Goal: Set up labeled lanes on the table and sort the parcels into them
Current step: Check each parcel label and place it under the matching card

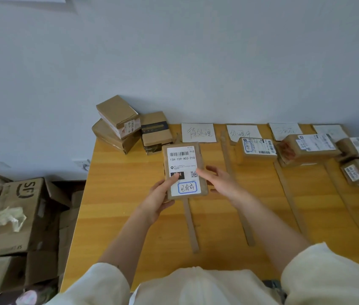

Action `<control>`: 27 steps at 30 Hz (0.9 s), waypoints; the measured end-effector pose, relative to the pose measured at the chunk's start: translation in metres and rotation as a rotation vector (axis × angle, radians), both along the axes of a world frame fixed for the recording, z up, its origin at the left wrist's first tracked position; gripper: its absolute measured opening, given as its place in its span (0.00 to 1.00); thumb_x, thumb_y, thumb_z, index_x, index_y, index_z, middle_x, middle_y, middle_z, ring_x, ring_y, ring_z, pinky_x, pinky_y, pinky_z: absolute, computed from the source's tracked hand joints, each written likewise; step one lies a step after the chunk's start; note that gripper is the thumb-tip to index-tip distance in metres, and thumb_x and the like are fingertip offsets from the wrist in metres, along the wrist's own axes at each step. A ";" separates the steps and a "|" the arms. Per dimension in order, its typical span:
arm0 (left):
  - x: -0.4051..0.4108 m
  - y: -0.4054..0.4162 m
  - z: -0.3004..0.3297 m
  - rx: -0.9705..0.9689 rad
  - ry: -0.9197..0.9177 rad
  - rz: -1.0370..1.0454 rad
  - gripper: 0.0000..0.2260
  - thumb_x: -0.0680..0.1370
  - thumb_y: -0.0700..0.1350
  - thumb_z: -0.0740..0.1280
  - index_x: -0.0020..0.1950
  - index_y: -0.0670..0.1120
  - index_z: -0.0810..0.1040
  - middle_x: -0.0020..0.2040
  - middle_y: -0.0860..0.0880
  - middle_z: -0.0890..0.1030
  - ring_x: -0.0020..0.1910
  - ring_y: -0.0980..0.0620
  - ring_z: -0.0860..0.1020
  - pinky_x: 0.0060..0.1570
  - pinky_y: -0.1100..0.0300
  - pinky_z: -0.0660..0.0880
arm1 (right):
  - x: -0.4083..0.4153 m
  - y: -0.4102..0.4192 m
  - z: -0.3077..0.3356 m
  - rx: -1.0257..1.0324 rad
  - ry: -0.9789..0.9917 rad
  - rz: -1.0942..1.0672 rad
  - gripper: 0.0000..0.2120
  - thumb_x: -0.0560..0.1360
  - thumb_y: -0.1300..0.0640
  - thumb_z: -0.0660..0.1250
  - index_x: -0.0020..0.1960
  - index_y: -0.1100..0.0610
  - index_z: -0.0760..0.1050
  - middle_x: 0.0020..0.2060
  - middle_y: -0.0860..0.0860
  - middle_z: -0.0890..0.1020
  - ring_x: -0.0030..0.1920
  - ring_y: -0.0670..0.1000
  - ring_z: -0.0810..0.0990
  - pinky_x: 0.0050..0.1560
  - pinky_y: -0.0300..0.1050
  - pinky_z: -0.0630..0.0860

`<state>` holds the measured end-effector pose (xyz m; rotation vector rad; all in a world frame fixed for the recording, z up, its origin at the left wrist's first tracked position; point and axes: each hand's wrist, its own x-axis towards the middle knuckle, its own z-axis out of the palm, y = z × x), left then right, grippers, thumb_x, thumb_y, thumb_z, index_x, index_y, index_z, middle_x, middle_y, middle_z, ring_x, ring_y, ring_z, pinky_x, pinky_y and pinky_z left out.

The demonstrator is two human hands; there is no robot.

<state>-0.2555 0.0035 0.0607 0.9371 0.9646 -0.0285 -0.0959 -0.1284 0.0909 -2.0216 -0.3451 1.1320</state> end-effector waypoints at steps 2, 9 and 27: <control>0.003 -0.003 0.002 0.000 -0.021 -0.019 0.37 0.64 0.64 0.75 0.68 0.49 0.73 0.53 0.52 0.85 0.56 0.53 0.81 0.53 0.55 0.78 | -0.003 -0.003 -0.004 0.041 0.061 -0.018 0.45 0.62 0.29 0.71 0.72 0.49 0.66 0.57 0.44 0.83 0.57 0.46 0.81 0.61 0.53 0.76; 0.010 -0.011 0.003 -0.007 -0.003 -0.093 0.25 0.71 0.62 0.71 0.63 0.50 0.78 0.54 0.51 0.85 0.57 0.52 0.80 0.60 0.50 0.76 | -0.004 -0.016 -0.004 0.092 0.150 -0.073 0.34 0.70 0.37 0.71 0.70 0.51 0.68 0.51 0.44 0.85 0.54 0.45 0.82 0.61 0.52 0.77; 0.079 -0.081 0.000 0.170 0.212 -0.232 0.22 0.80 0.58 0.59 0.69 0.47 0.72 0.64 0.48 0.78 0.61 0.49 0.77 0.62 0.51 0.72 | 0.052 -0.129 -0.027 0.177 0.349 -0.483 0.23 0.72 0.40 0.70 0.62 0.51 0.76 0.52 0.50 0.86 0.57 0.53 0.82 0.62 0.52 0.76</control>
